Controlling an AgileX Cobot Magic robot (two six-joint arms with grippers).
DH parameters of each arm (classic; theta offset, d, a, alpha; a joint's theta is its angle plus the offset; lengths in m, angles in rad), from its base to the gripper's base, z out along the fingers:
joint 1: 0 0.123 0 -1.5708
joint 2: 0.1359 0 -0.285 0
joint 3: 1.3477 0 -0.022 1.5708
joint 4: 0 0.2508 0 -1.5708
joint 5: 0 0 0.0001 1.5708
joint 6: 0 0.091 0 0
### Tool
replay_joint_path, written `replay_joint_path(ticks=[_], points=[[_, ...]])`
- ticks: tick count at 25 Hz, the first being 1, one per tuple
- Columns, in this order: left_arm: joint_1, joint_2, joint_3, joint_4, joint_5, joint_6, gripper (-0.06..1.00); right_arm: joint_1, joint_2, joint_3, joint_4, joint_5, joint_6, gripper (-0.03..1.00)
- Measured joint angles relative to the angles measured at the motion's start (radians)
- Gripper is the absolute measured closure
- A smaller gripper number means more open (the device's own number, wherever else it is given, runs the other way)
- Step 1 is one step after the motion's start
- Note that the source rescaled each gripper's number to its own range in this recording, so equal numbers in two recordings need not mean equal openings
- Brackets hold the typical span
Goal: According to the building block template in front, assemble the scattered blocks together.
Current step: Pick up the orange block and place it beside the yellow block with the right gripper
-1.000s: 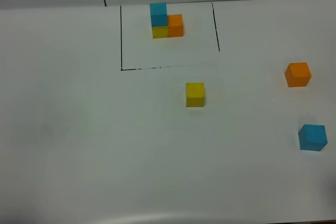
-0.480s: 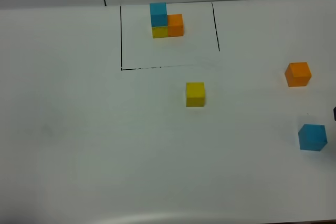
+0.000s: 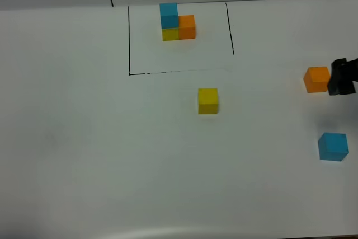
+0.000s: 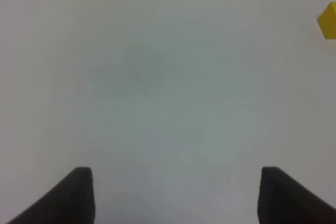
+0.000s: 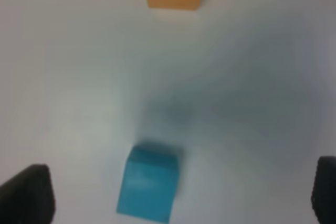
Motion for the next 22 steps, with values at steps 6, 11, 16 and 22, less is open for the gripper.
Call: replay_joint_path(ticks=[6, 11, 16, 22], points=[[0.0, 0.0, 0.0, 0.0, 0.0, 0.0, 0.54, 0.02, 0.235, -0.218, -0.02, 0.0, 0.039, -0.03], [0.0, 0.0, 0.0, -0.001, 0.0, 0.0, 0.54, 0.02, 0.382, -0.328, -0.026, 0.009, 0.054, -0.03], [0.0, 0.0, 0.0, -0.001, 0.0, 0.0, 0.54, 0.018, 0.492, -0.385, -0.048, 0.003, 0.057, -0.03], [0.0, 0.0, 0.0, -0.002, 0.0, 0.0, 0.54, -0.001, 0.572, -0.401, -0.046, -0.018, 0.059, 0.01]])
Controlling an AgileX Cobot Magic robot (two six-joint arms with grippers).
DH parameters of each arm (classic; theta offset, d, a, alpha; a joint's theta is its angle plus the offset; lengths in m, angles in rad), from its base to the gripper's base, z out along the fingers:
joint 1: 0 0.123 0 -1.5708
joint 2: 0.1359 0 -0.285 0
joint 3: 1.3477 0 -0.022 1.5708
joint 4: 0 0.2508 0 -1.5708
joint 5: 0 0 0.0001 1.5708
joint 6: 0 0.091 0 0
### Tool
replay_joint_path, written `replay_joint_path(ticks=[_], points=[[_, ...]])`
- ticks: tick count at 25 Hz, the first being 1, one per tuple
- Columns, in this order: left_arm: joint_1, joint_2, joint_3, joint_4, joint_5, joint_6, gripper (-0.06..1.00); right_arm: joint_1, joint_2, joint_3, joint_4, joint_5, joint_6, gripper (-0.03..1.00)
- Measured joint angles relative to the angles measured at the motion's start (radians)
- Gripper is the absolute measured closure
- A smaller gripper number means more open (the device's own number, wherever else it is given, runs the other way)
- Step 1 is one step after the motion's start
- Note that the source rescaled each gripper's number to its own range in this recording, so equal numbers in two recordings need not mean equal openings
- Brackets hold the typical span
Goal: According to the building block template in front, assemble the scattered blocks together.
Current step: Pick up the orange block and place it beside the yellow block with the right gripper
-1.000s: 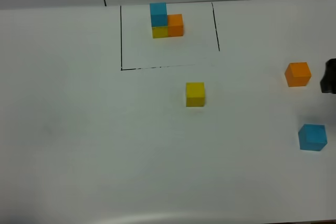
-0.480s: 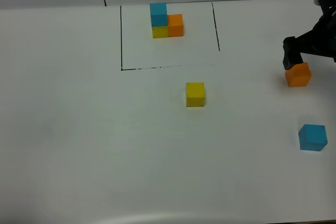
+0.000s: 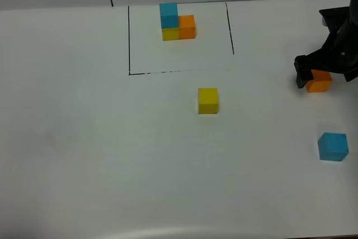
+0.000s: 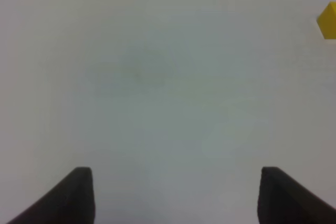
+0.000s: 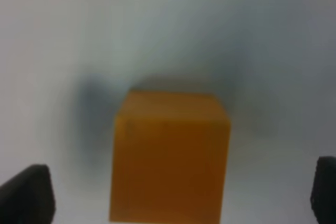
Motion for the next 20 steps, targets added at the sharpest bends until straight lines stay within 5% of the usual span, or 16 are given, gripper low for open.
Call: replay_joint_path(ticks=[3, 5, 7, 9, 20], points=[[0.0, 0.0, 0.0, 0.0, 0.0, 0.0, 0.54, 0.0, 0.017, 0.0, 0.001, -0.017, 0.0, 0.12], [0.0, 0.0, 0.0, 0.0, 0.0, 0.0, 0.54, 0.0, 0.021, 0.0, 0.001, -0.019, 0.003, 0.3], [0.0, 0.0, 0.0, 0.0, 0.0, 0.0, 0.54, 0.0, 0.021, 0.0, 0.001, -0.019, 0.003, 0.55], [0.0, 0.0, 0.0, 0.0, 0.0, 0.0, 0.54, 0.001, 0.021, -0.004, 0.001, -0.008, 0.003, 0.96], [0.0, 0.0, 0.0, 0.0, 0.0, 0.0, 0.54, 0.023, -0.089, -0.005, -0.008, 0.096, -0.26, 0.95]])
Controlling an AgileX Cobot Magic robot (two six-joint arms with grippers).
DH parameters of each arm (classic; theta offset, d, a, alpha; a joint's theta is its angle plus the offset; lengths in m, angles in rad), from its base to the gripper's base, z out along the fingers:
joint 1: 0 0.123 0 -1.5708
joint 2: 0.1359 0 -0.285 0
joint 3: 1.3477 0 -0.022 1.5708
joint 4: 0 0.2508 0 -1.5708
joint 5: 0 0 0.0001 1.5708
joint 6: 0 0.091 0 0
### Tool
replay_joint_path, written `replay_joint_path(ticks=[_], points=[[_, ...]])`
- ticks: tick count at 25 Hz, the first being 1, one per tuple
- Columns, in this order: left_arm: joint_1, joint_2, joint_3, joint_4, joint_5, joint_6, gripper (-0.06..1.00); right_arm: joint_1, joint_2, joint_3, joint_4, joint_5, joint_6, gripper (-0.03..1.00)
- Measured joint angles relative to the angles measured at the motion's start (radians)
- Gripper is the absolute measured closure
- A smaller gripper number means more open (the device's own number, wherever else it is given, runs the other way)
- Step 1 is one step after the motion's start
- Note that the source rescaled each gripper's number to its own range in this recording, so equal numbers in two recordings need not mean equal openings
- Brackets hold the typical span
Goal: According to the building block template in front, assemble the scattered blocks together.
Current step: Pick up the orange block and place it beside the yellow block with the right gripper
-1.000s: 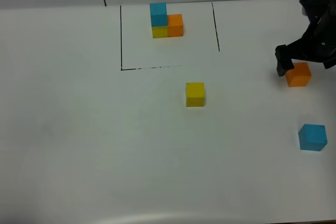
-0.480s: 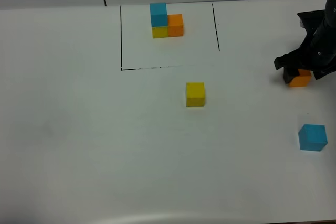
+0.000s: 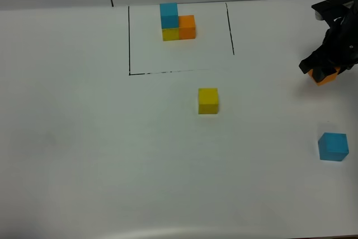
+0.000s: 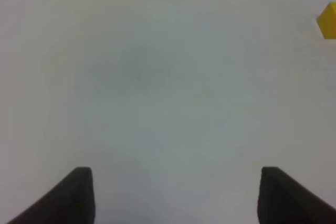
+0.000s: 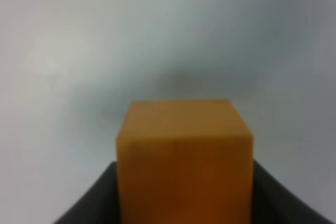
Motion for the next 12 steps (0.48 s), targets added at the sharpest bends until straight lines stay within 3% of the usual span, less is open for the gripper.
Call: replay_joint_path(ticks=[5, 12], points=[[0.0, 0.0, 0.0, 0.0, 0.0, 0.0, 0.54, 0.049, -0.024, 0.0, 0.007, 0.088, -0.176, 0.95], [0.0, 0.0, 0.0, 0.0, 0.0, 0.0, 0.54, 0.171, -0.024, 0.0, 0.002, 0.112, -0.346, 0.95]])
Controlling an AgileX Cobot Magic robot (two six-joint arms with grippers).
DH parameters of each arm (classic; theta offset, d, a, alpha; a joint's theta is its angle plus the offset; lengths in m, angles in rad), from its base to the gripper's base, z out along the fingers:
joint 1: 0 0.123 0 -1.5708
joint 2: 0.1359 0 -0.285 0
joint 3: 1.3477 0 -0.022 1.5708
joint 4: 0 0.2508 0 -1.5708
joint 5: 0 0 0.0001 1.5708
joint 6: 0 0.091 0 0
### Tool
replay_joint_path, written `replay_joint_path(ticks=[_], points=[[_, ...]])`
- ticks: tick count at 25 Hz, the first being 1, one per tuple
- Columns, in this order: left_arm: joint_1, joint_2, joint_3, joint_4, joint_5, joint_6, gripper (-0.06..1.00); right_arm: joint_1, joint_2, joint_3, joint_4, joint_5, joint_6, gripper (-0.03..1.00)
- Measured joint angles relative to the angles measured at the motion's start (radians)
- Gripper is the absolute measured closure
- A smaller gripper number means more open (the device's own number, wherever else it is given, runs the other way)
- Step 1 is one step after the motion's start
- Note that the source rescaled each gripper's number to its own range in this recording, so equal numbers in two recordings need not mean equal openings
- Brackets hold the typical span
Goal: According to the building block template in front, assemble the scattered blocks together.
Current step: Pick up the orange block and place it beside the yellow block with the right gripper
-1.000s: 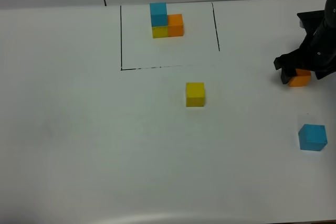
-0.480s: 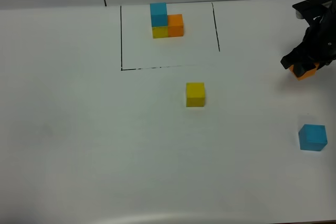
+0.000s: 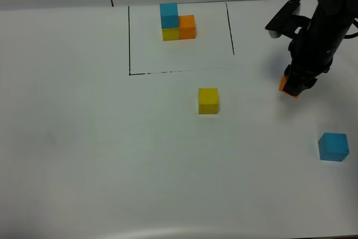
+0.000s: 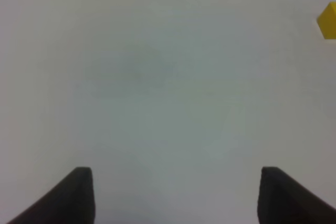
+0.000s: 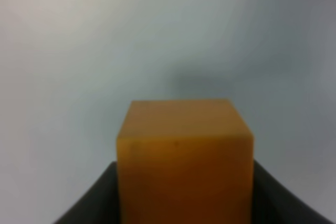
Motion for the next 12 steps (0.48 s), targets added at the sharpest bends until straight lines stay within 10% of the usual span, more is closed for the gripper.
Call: replay_joint_path(ticks=[12], points=[[0.0, 0.0, 0.0, 0.0, 0.0, 0.0, 0.54, 0.153, -0.001, 0.0, -0.105, 0.038, -0.117, 0.95]])
